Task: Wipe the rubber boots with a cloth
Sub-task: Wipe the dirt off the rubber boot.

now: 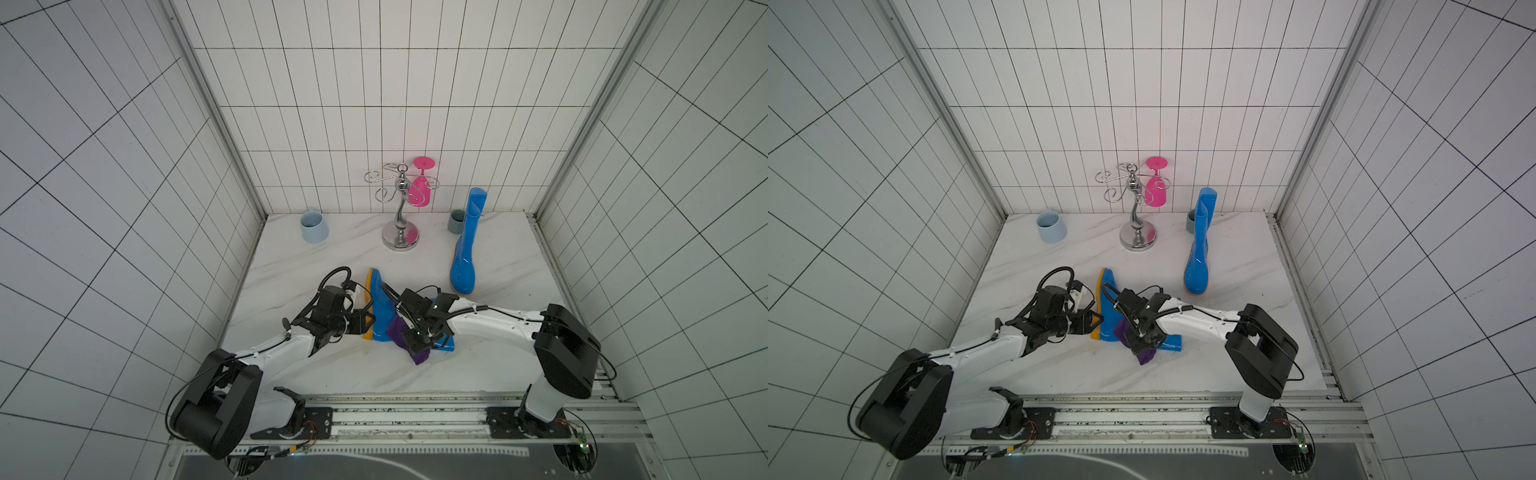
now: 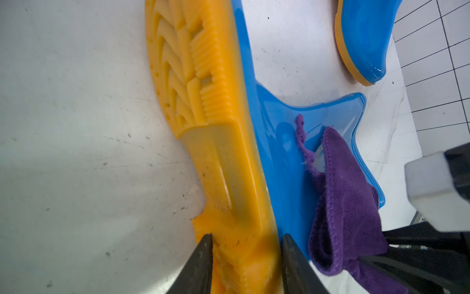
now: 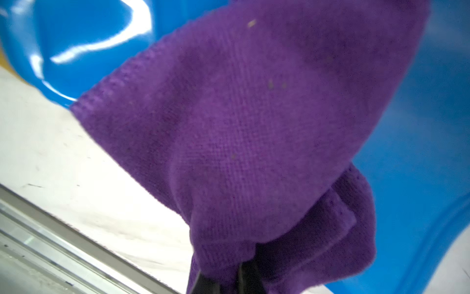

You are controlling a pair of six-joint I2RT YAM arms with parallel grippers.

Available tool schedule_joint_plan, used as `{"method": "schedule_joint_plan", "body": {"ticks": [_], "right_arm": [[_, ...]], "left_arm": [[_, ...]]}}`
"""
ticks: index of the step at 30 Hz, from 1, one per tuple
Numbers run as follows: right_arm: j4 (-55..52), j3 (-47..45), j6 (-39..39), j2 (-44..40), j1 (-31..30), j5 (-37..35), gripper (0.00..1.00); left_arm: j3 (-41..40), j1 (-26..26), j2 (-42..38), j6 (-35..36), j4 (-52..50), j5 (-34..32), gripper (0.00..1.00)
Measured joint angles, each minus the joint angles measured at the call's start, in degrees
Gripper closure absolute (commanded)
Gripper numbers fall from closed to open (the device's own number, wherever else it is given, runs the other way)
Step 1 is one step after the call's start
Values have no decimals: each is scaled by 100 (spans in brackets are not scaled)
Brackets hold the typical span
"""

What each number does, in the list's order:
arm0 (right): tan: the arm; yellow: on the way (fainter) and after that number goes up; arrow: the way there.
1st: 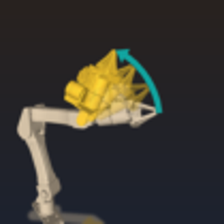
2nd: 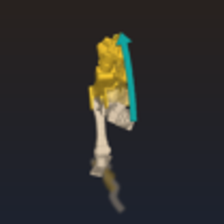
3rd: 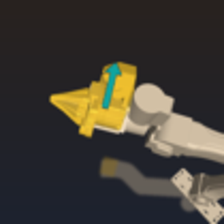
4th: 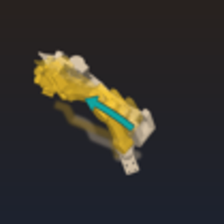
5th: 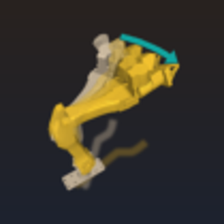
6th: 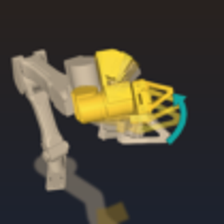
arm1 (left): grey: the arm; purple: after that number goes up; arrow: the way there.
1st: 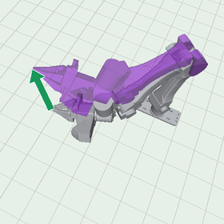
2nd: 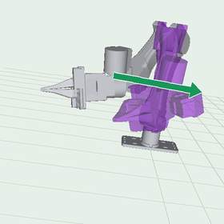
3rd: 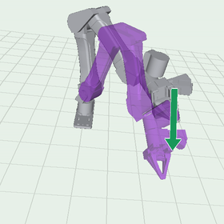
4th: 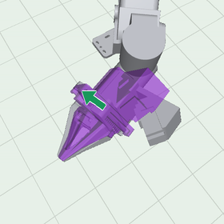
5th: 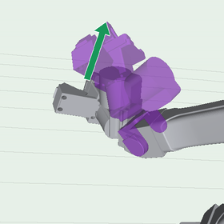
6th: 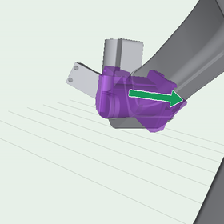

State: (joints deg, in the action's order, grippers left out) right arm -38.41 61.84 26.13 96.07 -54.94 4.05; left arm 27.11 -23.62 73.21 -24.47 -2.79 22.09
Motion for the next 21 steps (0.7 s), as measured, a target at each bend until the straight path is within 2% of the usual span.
{"method": "schedule_joint_plan", "body": {"ticks": [11, 21], "right_arm": [[-26, -1399, 162, -1058, 525, -79, 100], [-437, -1596, 354, -1491, 1034, -214, 100]], "left_arm": [[0, 22, 4, 0, 2, 39, 58], [0, 48, 9, 0, 0, 74, 58]]}}
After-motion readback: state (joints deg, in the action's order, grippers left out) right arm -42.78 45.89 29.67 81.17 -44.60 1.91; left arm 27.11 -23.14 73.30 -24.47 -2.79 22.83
